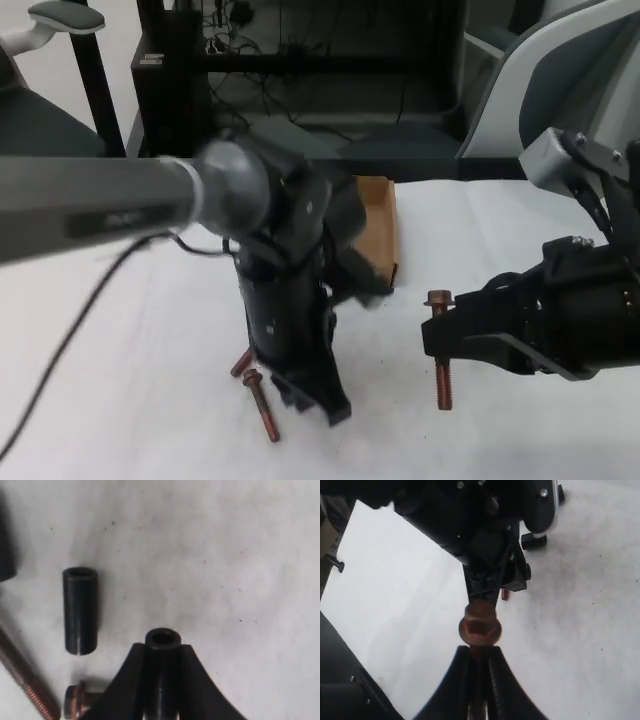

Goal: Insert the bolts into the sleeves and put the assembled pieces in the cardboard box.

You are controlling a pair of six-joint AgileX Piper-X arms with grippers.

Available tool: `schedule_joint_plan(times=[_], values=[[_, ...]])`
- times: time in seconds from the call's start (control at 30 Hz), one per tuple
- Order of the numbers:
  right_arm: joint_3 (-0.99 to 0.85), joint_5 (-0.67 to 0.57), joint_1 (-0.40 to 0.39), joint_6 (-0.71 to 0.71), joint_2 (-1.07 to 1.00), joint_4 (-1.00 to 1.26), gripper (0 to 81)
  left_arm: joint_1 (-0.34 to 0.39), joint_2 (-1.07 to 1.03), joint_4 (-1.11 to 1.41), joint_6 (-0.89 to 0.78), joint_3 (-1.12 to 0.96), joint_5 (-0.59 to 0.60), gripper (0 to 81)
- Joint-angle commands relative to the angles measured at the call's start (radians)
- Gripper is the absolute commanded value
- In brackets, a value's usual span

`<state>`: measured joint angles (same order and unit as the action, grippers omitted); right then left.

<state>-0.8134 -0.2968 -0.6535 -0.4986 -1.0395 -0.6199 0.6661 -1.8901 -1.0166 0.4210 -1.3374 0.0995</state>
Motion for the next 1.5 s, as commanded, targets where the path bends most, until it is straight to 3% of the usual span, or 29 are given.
schedule_joint_plan(times=[0.0,0.27,0.53,0.73,0.97,1.47], values=[[-0.004,0.005,0.023,0.004,0.027,0.011,0.6,-0.015,0.101,0.012,-0.014,0.017,0.001,1.7],[-0.004,0.022,0.055,0.001,0.072,0.034,0.6,-0.060,0.432,0.154,-0.047,0.287,0.130,1.7],[-0.004,0.022,0.055,-0.123,0.069,0.245,0.6,-0.050,0.820,0.294,-0.059,0.503,0.307,1.7],[-0.004,0.020,0.055,-0.230,0.045,0.379,0.6,-0.051,0.978,0.471,-0.166,0.584,0.473,1.7],[-0.004,0.020,0.046,-0.288,0.009,0.510,0.6,-0.051,0.960,0.692,-0.244,0.622,0.478,1.7],[-0.004,0.022,0.027,-0.288,-0.153,0.693,0.6,-0.103,0.701,0.871,-0.376,0.624,0.412,1.7]])
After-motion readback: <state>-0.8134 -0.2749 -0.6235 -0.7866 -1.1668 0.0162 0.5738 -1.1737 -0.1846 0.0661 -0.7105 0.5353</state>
